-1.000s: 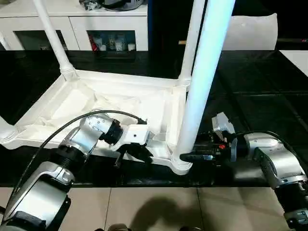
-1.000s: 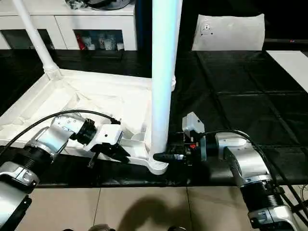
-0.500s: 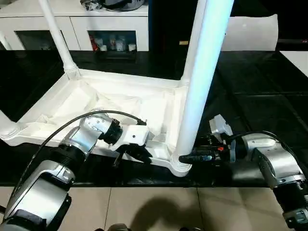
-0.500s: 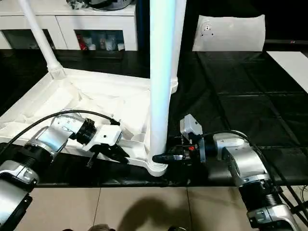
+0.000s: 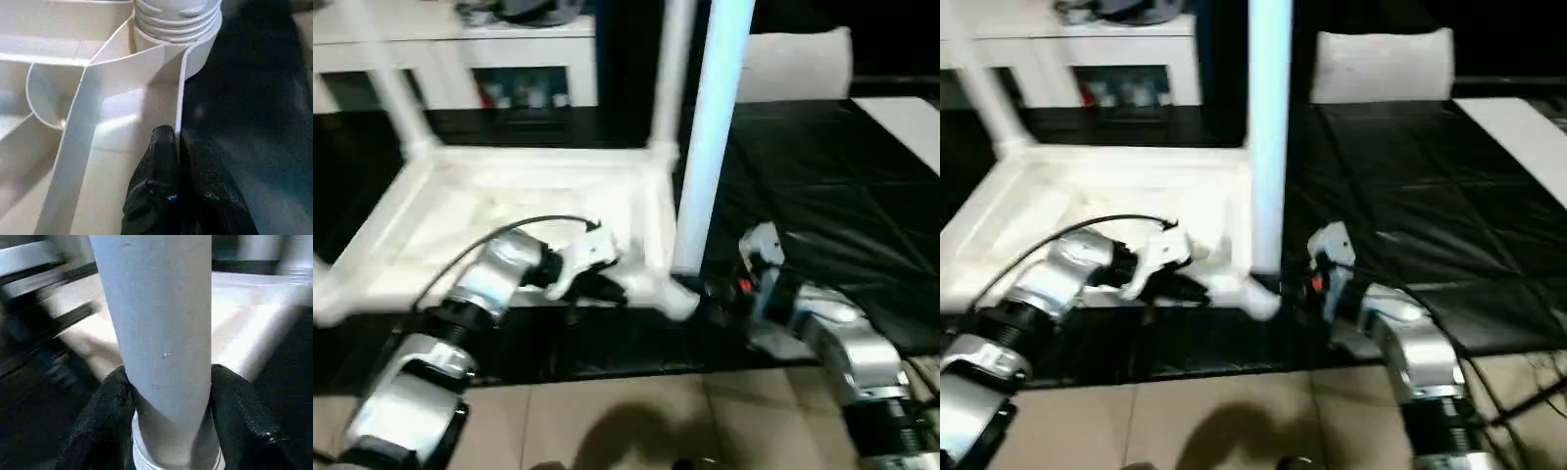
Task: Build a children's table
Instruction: Rotate leg to tighten
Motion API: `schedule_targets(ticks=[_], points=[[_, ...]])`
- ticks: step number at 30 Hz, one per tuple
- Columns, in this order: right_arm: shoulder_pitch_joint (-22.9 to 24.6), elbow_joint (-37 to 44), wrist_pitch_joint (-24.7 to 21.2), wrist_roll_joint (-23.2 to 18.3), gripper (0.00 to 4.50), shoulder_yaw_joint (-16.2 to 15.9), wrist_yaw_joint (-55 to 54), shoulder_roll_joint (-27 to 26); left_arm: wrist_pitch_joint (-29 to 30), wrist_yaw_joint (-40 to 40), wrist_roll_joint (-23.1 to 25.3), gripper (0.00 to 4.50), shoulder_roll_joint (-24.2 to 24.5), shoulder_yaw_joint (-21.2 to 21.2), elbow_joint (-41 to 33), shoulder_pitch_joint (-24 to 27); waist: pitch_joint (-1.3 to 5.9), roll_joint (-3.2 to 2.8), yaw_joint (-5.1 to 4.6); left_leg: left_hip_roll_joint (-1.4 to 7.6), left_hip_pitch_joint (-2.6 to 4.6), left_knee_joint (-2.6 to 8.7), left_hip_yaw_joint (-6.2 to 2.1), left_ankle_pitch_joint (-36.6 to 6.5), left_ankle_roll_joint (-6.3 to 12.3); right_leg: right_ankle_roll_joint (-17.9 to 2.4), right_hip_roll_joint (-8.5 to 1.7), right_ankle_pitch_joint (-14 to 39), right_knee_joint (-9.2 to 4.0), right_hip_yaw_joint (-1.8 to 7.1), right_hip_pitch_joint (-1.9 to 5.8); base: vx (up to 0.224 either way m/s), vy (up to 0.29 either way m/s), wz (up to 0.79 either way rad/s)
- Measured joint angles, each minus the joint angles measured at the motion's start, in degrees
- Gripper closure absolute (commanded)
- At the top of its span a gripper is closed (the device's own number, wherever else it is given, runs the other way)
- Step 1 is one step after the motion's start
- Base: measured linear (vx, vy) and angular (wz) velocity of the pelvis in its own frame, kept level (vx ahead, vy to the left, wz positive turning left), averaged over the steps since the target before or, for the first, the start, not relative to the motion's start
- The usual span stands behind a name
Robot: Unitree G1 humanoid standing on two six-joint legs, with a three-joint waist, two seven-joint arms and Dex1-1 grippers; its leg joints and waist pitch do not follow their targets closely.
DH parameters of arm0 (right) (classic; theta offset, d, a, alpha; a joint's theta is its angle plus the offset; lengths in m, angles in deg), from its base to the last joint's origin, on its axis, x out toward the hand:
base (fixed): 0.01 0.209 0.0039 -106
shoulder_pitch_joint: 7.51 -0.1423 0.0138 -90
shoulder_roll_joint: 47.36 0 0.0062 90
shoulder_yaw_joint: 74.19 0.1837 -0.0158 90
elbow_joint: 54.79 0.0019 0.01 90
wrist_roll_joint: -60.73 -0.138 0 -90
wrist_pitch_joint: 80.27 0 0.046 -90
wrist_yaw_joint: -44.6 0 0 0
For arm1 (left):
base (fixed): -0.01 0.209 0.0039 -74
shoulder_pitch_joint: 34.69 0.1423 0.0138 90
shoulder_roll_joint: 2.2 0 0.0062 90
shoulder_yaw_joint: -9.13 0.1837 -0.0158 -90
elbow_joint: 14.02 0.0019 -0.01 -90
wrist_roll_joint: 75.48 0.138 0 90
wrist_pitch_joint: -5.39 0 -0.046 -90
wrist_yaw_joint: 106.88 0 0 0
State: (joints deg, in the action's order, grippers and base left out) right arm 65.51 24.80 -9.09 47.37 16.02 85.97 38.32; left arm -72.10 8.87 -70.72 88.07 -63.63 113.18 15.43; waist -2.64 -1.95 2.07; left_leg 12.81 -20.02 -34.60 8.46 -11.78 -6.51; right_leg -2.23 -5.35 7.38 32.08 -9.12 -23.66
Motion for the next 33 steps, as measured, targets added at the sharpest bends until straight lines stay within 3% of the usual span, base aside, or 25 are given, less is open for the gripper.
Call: schedule_targets(ticks=[5, 9, 10, 11, 18, 29, 33], points=[[-4.5, -2.5, -2.1, 4.5, 2.57, 1.1, -15.6, -6.3, 6.3, 10.5, 0.8, 4.50, -4.6, -2.4, -1.2, 0.0, 0.02, 0.05, -1.60, -0.02, -0.04, 0.15, 0.01, -0.1, 0.08, 0.0, 0.00, 0.0, -0.07, 0.00, -0.01, 0.000, 0.000, 0.00], [-8.2, -4.7, -4.0, 7.1, 2.57, 2.5, -26.6, -11.1, 9.5, 17.7, 1.6, 4.50, -8.0, -3.6, -1.7, -0.5, 0.04, 0.08, -1.63, -0.02, -0.03, 0.40, -0.03, -0.1, 0.16, 0.0, 0.01, -0.2, -0.02, 0.01, -0.04, 0.000, 0.000, 0.00], [-8.4, -4.8, -4.0, 7.1, 2.01, 2.8, -27.3, -11.5, 10.0, 18.3, 1.6, 4.50, -8.3, -3.6, -2.1, -0.5, 0.04, 0.08, -1.55, -0.03, -0.06, 0.45, -0.03, 0.0, 0.24, 0.0, 0.01, -0.2, -0.02, 0.02, -0.08, 0.000, 0.000, 0.00], [-8.4, -4.8, -3.7, 7.2, 1.87, 2.9, -27.6, -11.6, 10.3, 18.6, 1.6, 4.50, -8.5, -3.6, -2.4, -0.5, 0.04, 0.08, -1.45, -0.03, -0.07, 0.49, -0.03, 0.0, 0.34, 0.1, 0.01, -0.1, -0.02, 0.02, -0.10, 0.000, 0.000, 0.00], [-6.3, -3.7, -2.3, 7.0, 1.32, 2.6, -27.1, -12.5, 10.7, 18.7, 1.6, 4.50, -8.2, -3.5, -2.9, -0.5, 0.03, 0.06, -1.51, -0.04, -0.11, 0.50, 0.17, -0.1, 0.46, 0.0, 0.03, -0.1, 0.02, 0.25, -0.31, 0.000, 0.000, 0.00], [1.8, 2.9, -0.3, 3.9, 0.32, 1.0, -15.2, -4.5, 3.6, 9.6, 0.0, 4.50, -2.5, -2.1, -3.7, 1.5, -0.01, 0.08, -1.58, -0.03, -0.12, 0.48, 0.18, -0.1, 0.47, 0.0, 0.07, -0.1, 0.05, 0.30, -0.35, 0.000, 0.000, 0.00], [2.0, 3.1, 1.8, 1.6, 0.04, 1.7, -5.5, 3.2, -2.4, 1.1, -0.7, 4.50, 2.3, -0.5, -3.6, 2.5, -0.01, 0.09, -0.68, -0.02, -0.04, 0.46, 0.19, -0.1, 0.46, 0.0, 0.07, -0.1, 0.11, 0.31, -0.30, 0.000, 0.000, 0.00]])
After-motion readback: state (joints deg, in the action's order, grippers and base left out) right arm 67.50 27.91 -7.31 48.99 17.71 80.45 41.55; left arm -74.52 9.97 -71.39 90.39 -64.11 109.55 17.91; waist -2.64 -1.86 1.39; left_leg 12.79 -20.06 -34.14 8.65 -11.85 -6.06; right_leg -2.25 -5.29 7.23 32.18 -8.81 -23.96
